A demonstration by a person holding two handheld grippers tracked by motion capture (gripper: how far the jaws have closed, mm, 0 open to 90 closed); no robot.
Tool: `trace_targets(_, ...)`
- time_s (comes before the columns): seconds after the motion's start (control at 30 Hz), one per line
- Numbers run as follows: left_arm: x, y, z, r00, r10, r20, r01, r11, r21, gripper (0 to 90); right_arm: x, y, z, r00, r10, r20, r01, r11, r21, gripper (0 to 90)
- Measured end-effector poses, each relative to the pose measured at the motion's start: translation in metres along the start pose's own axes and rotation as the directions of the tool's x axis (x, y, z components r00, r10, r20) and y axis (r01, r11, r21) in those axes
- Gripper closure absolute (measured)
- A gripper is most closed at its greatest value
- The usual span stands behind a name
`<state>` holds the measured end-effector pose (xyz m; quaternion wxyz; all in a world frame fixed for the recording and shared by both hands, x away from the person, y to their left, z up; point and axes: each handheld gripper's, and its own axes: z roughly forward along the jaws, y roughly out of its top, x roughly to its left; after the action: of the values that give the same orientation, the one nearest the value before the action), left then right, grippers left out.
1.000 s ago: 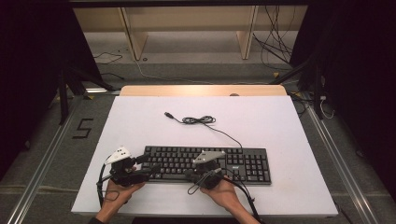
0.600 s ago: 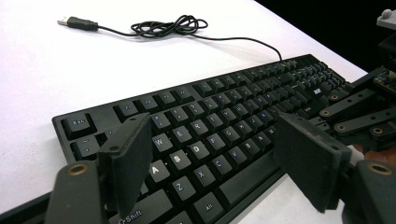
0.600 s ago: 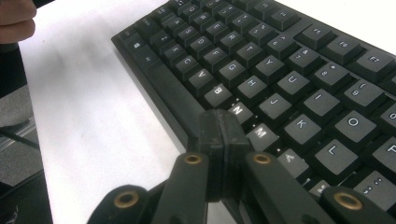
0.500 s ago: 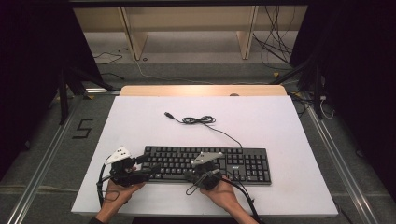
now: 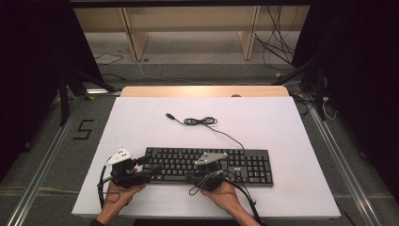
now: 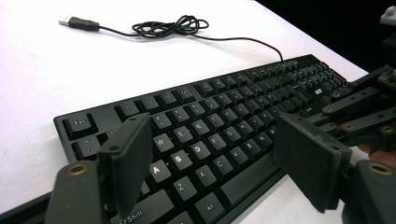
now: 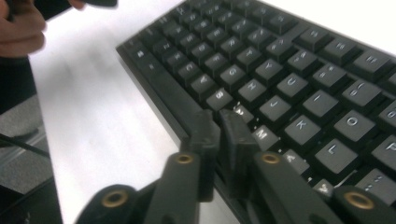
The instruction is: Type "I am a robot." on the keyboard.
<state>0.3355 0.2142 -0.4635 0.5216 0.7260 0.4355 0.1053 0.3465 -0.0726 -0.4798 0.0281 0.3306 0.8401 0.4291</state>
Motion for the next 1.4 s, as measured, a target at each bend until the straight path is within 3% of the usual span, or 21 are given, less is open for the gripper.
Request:
trace_targets(0.23,0.001,0.0,0.001,1.0,-0.001,-0.008,0.001,1.0,0.003,28.4,-0.003,0.003,-0.009,0.9997,0.016,-0.019,-0.017,0.999,-0.035,71.4)
trace_targets(0.47,0.006,0.0,0.004,0.9987,-0.013,-0.049,0.013,0.9999,0.008,34.3,-0.003,0.004,-0.013,0.9992,0.023,-0.033,-0.024,0.999,-0.04,57.3)
trace_targets(0.77,0.014,-0.001,0.008,0.9944,-0.032,-0.1,0.037,0.9981,0.049,57.5,-0.002,0.004,-0.017,0.9991,0.021,-0.038,-0.023,0.998,-0.052,48.3)
trace_targets(0.87,0.016,-0.001,0.012,0.9935,-0.026,-0.111,0.034,0.9967,0.074,66.5,-0.001,0.004,-0.018,0.9994,0.017,-0.029,-0.019,0.998,-0.059,42.4)
trace_targets(1.07,0.017,-0.002,0.017,0.9933,-0.003,-0.116,0.016,0.9932,0.115,80.6,-0.002,0.004,-0.023,0.9995,0.019,-0.026,-0.021,0.997,-0.077,39.4)
trace_targets(1.23,0.016,-0.003,0.021,0.9933,0.012,-0.115,0.004,0.9906,0.137,88.3,-0.002,0.004,-0.026,0.9997,0.013,-0.022,-0.014,0.997,-0.08,38.7)
trace_targets(1.4,0.014,-0.004,0.025,0.9926,0.028,-0.119,-0.009,0.9879,0.155,88.8,-0.002,0.003,-0.028,0.9997,0.011,-0.02,-0.013,0.997,-0.081,38.1)
